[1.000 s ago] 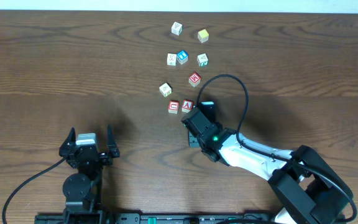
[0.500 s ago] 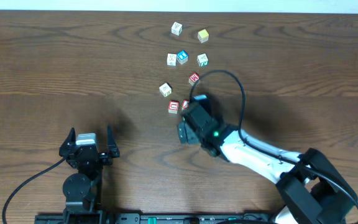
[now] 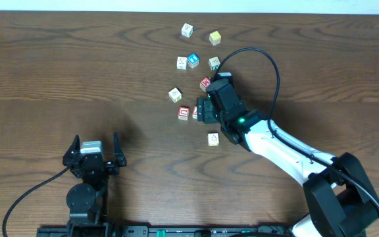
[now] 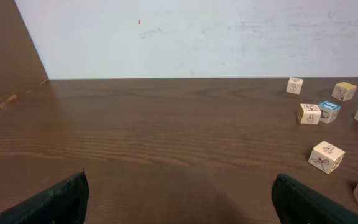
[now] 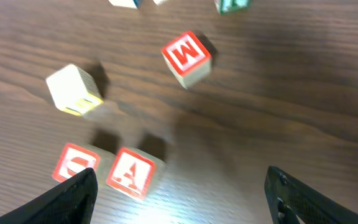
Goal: Lift 4 blocks
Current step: 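Move the open right gripper over the red-bordered A block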
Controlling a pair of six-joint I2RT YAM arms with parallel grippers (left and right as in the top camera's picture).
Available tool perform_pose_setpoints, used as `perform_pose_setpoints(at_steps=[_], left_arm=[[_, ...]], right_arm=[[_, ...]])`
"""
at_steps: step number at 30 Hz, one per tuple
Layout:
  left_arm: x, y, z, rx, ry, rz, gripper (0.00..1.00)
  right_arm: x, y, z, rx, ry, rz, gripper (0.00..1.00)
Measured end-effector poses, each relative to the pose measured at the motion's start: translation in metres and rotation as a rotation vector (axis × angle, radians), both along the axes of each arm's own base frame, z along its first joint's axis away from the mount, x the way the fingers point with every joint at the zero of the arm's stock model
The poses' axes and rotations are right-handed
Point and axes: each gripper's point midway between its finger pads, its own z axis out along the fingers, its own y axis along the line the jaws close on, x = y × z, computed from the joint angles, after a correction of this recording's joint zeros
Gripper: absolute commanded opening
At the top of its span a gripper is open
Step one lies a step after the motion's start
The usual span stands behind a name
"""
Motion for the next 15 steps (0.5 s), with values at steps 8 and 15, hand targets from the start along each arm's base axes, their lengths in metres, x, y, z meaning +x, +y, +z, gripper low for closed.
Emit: perform_pose_setpoints(at_steps=[8,15], left_arm=[[0.0,0.0,0.0,0.0,0.0,0.0,0.94],[0.0,0.0,0.0,0.0,0.0,0.0,0.94]], right_arm=[[-0.004,0.008,-0.049,0.025,0.115,-0.044,0.69],[-0.004,0.021,-0.056,0.081,0.137,-0.043,0.7]])
